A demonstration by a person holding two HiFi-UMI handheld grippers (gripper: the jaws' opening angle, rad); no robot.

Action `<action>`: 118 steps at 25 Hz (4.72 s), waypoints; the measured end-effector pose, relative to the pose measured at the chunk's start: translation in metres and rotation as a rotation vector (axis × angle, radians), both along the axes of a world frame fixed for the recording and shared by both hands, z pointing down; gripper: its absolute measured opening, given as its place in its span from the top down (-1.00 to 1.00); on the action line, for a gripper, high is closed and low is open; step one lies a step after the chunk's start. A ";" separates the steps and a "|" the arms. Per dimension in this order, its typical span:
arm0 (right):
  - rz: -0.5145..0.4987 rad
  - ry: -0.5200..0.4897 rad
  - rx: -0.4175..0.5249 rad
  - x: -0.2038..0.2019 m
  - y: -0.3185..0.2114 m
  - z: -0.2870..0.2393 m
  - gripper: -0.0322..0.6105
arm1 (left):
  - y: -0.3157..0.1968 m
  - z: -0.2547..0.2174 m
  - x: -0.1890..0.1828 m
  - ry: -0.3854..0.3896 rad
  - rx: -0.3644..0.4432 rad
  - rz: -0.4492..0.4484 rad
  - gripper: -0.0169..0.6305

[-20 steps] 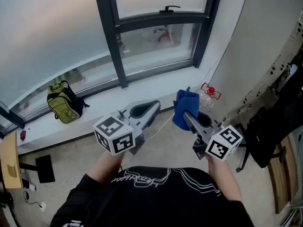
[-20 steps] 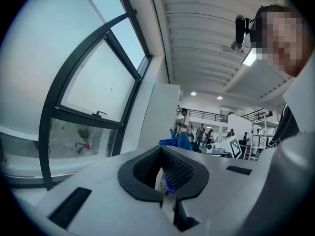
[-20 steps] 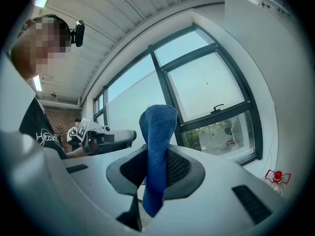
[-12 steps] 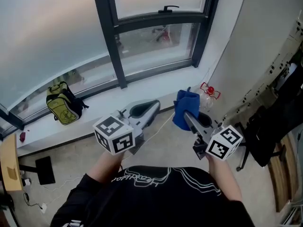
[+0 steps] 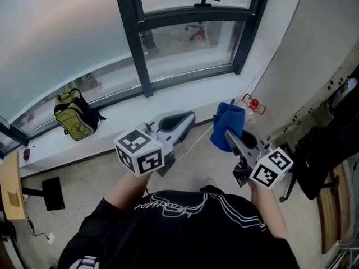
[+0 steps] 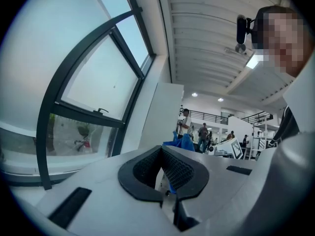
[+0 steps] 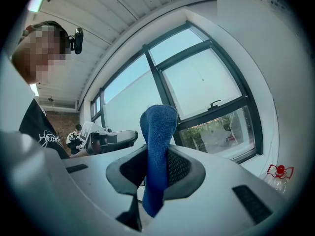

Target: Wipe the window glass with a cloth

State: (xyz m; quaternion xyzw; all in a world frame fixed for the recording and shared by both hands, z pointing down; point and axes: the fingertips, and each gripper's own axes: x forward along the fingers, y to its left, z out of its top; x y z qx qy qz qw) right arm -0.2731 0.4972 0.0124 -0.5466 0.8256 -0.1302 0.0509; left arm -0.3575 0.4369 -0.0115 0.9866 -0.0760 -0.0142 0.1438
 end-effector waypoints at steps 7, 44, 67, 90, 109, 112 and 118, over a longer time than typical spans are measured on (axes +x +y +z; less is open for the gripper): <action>-0.033 -0.057 0.003 0.048 -0.049 0.031 0.70 | -0.040 0.034 0.046 -0.056 -0.014 -0.036 0.93; -0.441 0.095 0.110 0.084 -0.597 0.236 0.70 | -0.520 0.256 0.087 -0.054 -0.134 -0.753 0.93; -0.303 0.303 0.393 -0.052 -0.766 0.224 0.70 | -0.564 0.296 -0.002 -0.034 -0.228 -0.803 0.93; -0.124 0.313 0.409 0.025 -0.791 0.241 0.70 | -0.590 0.331 0.042 -0.062 -0.213 -0.793 0.93; -0.016 0.334 0.424 0.268 -0.779 0.215 0.70 | -0.577 0.335 0.236 -0.012 -0.278 -0.769 0.93; 0.006 0.340 0.428 0.323 -0.772 0.200 0.70 | -0.571 0.319 0.284 -0.017 -0.268 -0.759 0.93; 0.044 0.354 0.437 0.410 -0.768 0.197 0.70 | -0.569 0.317 0.359 -0.035 -0.259 -0.734 0.93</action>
